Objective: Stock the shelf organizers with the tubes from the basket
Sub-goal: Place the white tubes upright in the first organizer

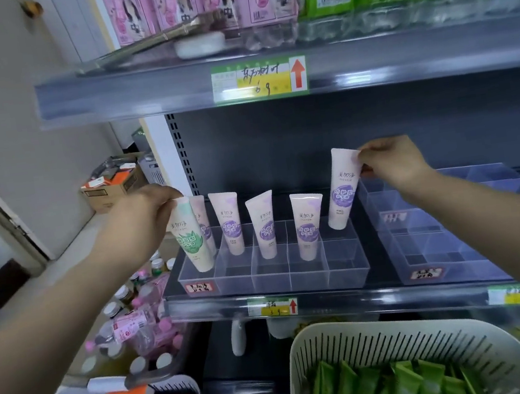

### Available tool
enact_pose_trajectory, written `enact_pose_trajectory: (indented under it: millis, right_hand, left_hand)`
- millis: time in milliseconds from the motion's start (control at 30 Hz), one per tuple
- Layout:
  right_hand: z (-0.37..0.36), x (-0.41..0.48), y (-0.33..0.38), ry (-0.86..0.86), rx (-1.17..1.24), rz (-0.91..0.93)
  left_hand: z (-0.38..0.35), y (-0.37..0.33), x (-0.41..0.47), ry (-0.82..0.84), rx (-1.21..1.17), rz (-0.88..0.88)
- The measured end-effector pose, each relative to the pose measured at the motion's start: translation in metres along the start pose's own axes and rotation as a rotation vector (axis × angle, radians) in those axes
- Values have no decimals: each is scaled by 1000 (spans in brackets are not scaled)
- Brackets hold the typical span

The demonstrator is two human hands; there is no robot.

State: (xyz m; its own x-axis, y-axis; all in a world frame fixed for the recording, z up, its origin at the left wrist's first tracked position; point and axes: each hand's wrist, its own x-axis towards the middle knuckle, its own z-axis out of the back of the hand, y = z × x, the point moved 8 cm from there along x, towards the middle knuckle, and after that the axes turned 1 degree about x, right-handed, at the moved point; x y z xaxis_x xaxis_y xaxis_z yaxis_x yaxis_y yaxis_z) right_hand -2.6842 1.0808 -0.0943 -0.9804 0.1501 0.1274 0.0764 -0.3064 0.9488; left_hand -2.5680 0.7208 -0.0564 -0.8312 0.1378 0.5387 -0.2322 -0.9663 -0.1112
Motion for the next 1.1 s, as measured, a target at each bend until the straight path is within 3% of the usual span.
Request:
enact_pose_trajectory:
  millis: [700, 1100]
  right_hand:
    - [-46, 13, -42, 121, -2, -10]
    - [-50, 12, -49, 155, -38, -6]
  left_hand:
    - [-41, 10, -8, 61, -23, -91]
    - [-49, 20, -15, 65, -25, 49]
